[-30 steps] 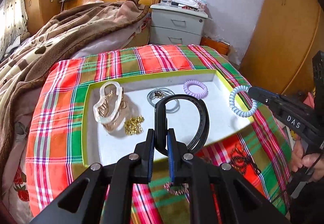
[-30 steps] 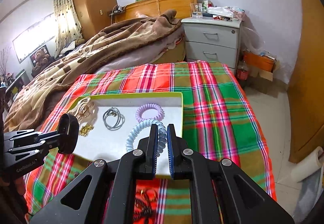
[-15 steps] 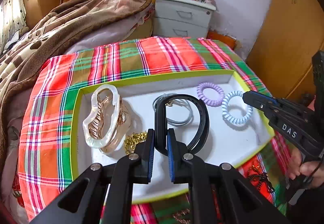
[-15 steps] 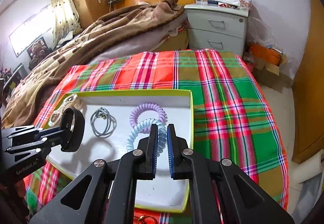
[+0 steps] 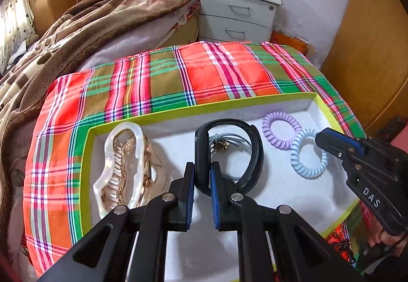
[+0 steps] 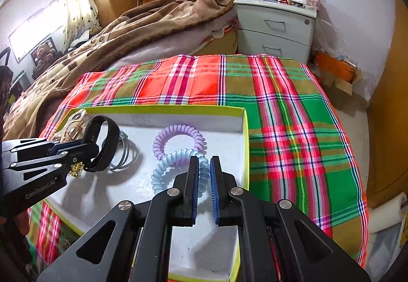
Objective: Organize jewelry
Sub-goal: 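Carry the black band with the left tool while the right tool carries the white coil tie into the box, then open both tools to release the black band and white coil tie in the box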
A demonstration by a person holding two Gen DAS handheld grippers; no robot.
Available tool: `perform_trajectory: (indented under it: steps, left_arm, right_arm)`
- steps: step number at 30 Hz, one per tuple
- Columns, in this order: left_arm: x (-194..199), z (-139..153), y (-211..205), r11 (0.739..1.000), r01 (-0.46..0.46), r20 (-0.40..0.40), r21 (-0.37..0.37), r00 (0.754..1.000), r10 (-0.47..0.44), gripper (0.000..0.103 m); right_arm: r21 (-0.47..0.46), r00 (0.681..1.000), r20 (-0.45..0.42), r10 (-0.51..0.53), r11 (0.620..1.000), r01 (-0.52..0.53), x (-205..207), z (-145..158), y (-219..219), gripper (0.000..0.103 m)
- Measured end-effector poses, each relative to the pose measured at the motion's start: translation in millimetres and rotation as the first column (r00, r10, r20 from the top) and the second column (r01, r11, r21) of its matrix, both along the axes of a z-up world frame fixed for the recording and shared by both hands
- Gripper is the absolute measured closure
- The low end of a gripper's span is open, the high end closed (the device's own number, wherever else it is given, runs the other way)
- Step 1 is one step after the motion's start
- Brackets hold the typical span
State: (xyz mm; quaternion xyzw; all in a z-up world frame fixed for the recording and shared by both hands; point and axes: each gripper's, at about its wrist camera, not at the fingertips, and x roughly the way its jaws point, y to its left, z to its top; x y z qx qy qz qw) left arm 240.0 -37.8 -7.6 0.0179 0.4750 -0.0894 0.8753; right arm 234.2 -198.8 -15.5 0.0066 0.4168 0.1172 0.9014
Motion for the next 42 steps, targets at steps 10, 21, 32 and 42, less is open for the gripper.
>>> perform_trajectory:
  steps: [10, 21, 32, 42]
  left_arm:
    - [4.8, -4.5, -0.2, 1.0, -0.011, -0.012, -0.007, 1.0, 0.011, 0.09]
    - [5.5, -2.7, 1.5, 0.999, -0.023, -0.017, -0.024, 1.0, 0.022, 0.089]
    - [-0.1, 4.0, 5.1, 0.999, -0.038, 0.003, -0.034, 0.999, 0.038, 0.075]
    - [-15.3, 19.9, 6.5, 0.998, -0.039, 0.049, -0.053, 0.998, 0.041, 0.066]
  right_arm:
    - [-0.003, 1.0, -0.004, -0.003, 1.0, 0.003, 4.6, -3.7, 0.9, 0.094]
    - [-0.02, 1.0, 0.005, -0.003, 1.0, 0.003, 4.3, -4.1, 2.9, 0.094]
    - [-0.019, 1.0, 0.026, 0.003, 1.0, -0.003, -1.0, 2.5, 3.1, 0.088]
    - [-0.003, 0.998, 0.06, -0.004, 1.0, 0.004, -14.2, 13.5, 1.6, 0.069]
